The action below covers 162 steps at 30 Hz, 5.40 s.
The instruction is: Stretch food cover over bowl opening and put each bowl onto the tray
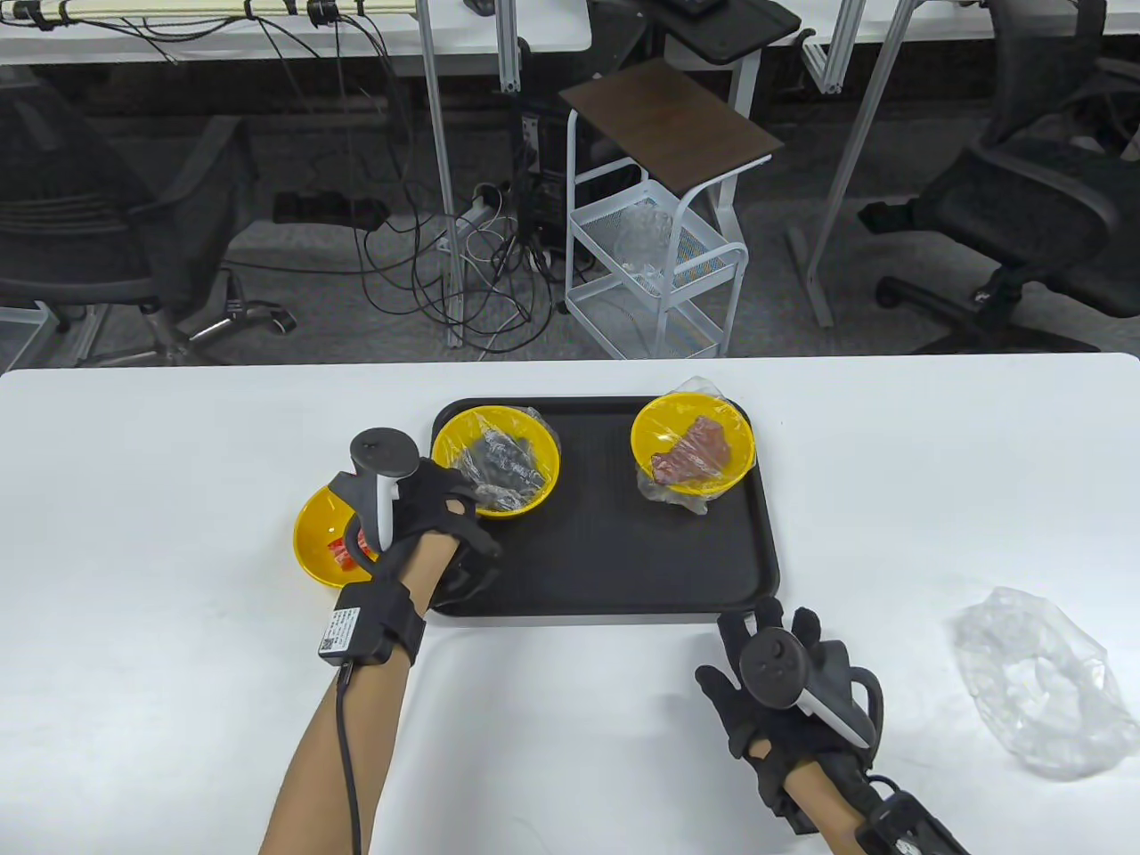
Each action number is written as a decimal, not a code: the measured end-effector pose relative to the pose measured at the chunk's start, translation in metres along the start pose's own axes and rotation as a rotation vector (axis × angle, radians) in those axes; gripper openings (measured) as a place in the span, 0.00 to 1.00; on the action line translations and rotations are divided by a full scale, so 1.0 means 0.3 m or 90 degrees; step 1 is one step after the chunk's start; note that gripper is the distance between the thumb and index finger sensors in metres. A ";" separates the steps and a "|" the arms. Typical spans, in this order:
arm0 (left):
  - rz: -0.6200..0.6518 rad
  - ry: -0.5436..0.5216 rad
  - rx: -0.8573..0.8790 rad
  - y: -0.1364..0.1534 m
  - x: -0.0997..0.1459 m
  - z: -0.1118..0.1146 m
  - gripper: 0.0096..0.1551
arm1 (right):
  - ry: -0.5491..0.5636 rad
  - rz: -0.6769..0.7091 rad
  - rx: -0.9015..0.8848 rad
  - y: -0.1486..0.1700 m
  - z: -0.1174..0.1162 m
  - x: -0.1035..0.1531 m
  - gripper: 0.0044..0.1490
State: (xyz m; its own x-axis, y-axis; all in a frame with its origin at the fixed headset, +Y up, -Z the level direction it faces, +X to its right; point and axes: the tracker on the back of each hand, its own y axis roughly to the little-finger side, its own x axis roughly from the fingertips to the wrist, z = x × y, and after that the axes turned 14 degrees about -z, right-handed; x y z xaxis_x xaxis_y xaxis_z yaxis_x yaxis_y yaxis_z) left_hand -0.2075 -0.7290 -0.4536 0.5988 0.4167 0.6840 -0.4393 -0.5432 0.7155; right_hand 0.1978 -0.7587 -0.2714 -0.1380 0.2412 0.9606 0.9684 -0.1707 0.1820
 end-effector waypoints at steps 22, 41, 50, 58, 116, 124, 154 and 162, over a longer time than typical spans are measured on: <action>-0.030 -0.028 -0.016 -0.012 0.005 -0.010 0.36 | 0.028 0.030 0.003 -0.023 0.024 0.025 0.53; 0.086 -0.050 -0.036 -0.015 0.130 -0.231 0.37 | 0.027 0.022 -0.020 -0.006 0.041 0.022 0.54; -0.050 -0.155 -0.166 0.179 0.015 -0.388 0.41 | 0.023 0.034 -0.015 -0.012 0.047 0.029 0.56; -0.203 0.025 -0.131 0.367 -0.134 -0.285 0.46 | 0.021 0.029 -0.024 -0.004 0.047 0.028 0.57; 0.199 0.260 -0.218 0.267 0.482 0.173 0.39 | 0.036 -0.034 -0.103 0.108 0.115 -0.012 0.57; 0.309 0.287 -0.085 0.244 0.456 0.016 0.51 | 0.167 -0.274 -0.227 0.365 0.234 -0.027 0.60; 0.155 0.079 -0.325 0.383 0.308 -0.015 0.61 | 0.153 -0.530 -0.192 0.548 0.193 -0.081 0.29; 0.165 0.079 -0.284 0.376 0.332 -0.038 0.61 | 0.223 -0.348 -0.357 0.467 0.303 0.001 0.30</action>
State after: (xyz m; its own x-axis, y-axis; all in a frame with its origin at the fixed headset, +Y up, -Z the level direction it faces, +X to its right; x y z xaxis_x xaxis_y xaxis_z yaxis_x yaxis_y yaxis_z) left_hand -0.2050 -0.7404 -0.3030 0.3617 0.4075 0.8385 -0.8204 -0.2880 0.4939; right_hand 0.3524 -0.6957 -0.2646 -0.7014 0.1336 0.7002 0.5139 -0.5859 0.6266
